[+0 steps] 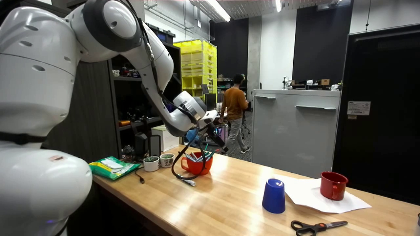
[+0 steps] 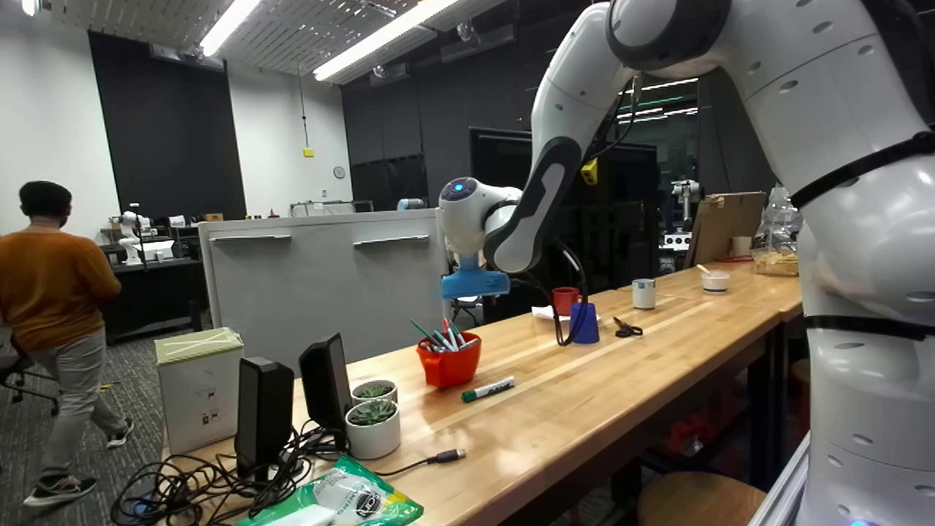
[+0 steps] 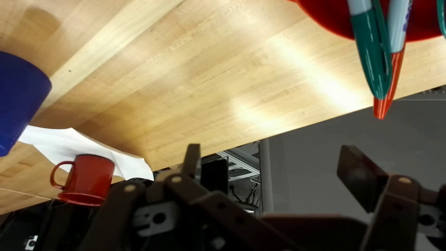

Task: Lift the pen and put it in the red cup

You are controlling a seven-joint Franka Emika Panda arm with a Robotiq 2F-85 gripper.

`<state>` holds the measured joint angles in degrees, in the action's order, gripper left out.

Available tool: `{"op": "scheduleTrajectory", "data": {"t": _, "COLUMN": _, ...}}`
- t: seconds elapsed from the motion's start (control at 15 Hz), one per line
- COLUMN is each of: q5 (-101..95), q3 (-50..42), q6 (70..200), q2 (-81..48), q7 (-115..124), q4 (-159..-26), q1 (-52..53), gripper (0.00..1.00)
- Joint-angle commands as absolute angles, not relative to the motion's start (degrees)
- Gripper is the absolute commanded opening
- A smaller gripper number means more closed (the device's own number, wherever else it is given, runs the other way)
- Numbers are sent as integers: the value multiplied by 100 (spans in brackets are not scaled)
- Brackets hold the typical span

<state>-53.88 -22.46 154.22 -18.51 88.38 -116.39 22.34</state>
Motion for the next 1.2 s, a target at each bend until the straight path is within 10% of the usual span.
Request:
{"op": "scheduleTrajectory", "data": {"t": 0.0, "q5": -5317, "q3": -1598, "q6": 15280, "q2": -1317, "q7": 8699, "q4": -12009, "q1": 1631, "gripper": 100}}
{"op": "scheduleTrajectory", "data": {"t": 1.13, "q5": 301, "q3": -138, "q6": 12968, "q2": 798, "q7": 3167, "q4": -13140, "q1": 269, "gripper": 100}}
